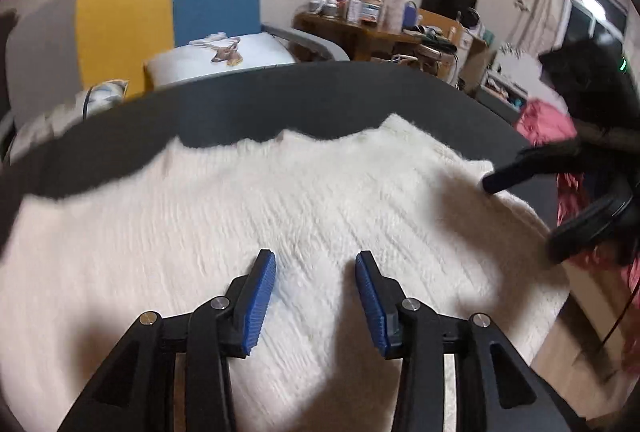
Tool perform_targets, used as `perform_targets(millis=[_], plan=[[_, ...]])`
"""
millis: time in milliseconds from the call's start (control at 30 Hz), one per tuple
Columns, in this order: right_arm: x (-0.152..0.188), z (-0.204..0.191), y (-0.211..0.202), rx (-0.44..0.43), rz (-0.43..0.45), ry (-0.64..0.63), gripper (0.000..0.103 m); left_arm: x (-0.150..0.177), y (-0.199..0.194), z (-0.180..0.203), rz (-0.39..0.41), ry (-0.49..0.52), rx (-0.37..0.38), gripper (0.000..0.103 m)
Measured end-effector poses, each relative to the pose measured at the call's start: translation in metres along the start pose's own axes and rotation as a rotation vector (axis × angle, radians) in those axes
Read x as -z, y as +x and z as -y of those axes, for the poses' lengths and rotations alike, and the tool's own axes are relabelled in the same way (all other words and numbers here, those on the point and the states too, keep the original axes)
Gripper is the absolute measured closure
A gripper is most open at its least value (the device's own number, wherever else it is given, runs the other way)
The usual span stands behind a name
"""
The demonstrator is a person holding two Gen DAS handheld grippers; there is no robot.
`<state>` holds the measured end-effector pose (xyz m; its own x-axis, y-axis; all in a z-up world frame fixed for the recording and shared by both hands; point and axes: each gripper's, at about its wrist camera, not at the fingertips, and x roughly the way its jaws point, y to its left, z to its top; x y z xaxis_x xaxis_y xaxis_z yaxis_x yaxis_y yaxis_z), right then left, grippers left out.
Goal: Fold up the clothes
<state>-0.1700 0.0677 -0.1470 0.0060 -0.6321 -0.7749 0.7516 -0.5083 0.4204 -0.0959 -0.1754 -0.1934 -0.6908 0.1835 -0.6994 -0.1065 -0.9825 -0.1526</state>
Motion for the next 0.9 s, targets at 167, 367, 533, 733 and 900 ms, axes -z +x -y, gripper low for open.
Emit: perform_targets(millis=[167, 367, 533, 733, 900], plan=[[0.002, 0.007, 0.042, 0.129, -0.013, 0.041, 0.0, -0.01, -0.004, -0.001, -0.03, -0.046, 0.061, 0.06], [-0.01, 0.013, 0.004, 0.089, 0.132, 0.219, 0.0, -0.036, -0.033, -0.031, 0.054, 0.026, 0.023, 0.06], [-0.022, 0.001, 0.017, 0.139, 0.234, 0.322, 0.0, -0.052, -0.022, -0.039, 0.023, 0.201, -0.012, 0.06], [-0.033, -0.005, 0.043, 0.258, 0.262, 0.358, 0.0, -0.073, 0.027, -0.046, -0.098, 0.123, 0.116, 0.06], [-0.02, -0.001, 0.058, 0.374, 0.256, 0.299, 0.0, -0.082, 0.063, -0.036, -0.184, 0.14, 0.169, 0.06]])
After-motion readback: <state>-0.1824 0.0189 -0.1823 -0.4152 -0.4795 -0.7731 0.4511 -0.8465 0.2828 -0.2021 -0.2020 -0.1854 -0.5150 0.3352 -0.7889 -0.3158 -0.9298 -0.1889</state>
